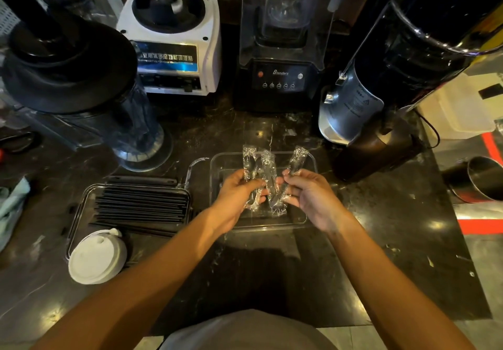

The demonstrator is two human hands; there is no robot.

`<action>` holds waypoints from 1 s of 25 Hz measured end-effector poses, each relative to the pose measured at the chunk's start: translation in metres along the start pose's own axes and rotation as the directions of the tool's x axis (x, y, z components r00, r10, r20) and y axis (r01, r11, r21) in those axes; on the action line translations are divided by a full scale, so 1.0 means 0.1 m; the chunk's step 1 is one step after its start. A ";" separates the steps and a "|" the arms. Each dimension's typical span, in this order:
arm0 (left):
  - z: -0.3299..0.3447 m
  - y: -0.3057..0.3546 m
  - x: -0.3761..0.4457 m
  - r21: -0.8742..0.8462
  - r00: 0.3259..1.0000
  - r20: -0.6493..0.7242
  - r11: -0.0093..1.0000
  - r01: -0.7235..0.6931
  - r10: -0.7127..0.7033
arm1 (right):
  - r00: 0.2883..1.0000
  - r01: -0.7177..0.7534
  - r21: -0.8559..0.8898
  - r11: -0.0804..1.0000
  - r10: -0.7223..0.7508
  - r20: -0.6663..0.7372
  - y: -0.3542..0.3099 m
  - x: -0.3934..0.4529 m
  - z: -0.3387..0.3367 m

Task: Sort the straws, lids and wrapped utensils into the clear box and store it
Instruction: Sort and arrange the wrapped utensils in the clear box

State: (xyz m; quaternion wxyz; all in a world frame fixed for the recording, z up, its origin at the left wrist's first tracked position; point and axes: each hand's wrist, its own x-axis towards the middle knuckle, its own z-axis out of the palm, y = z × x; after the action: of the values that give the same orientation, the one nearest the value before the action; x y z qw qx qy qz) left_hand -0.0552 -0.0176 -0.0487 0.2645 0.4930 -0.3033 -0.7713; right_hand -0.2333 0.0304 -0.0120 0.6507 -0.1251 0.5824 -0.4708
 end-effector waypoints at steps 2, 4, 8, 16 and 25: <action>0.00 0.01 0.01 0.020 1.000 0.001 1.000 -0.024 0.024 | 1.000 -0.008 0.013 1.000 0.008 0.008 0.00 0.01 0.00; -0.01 0.00 0.03 0.038 0.999 0.001 0.998 -0.044 0.044 | 1.000 -0.018 0.021 1.000 0.017 0.026 0.01 0.01 0.00; -0.03 -0.02 0.05 0.073 0.999 0.004 0.996 -0.053 0.053 | 0.999 -0.012 -0.094 0.996 0.015 0.032 0.03 0.00 0.01; -0.03 -0.05 0.06 0.095 0.996 0.027 0.992 -0.085 0.083 | 0.998 0.067 -0.370 0.927 -0.065 0.019 0.09 -0.01 0.08; -0.03 -0.07 0.02 0.066 0.998 0.016 0.996 -0.056 0.055 | 0.968 0.166 -0.454 0.875 -0.232 -0.093 0.09 -0.02 0.13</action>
State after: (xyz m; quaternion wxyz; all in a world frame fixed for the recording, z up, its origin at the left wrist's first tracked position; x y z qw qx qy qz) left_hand -0.0536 -0.0151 -0.0560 0.2670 0.4876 -0.3442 -0.7566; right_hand -0.2173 0.0318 -0.0135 0.5090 -0.2946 0.7039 -0.3983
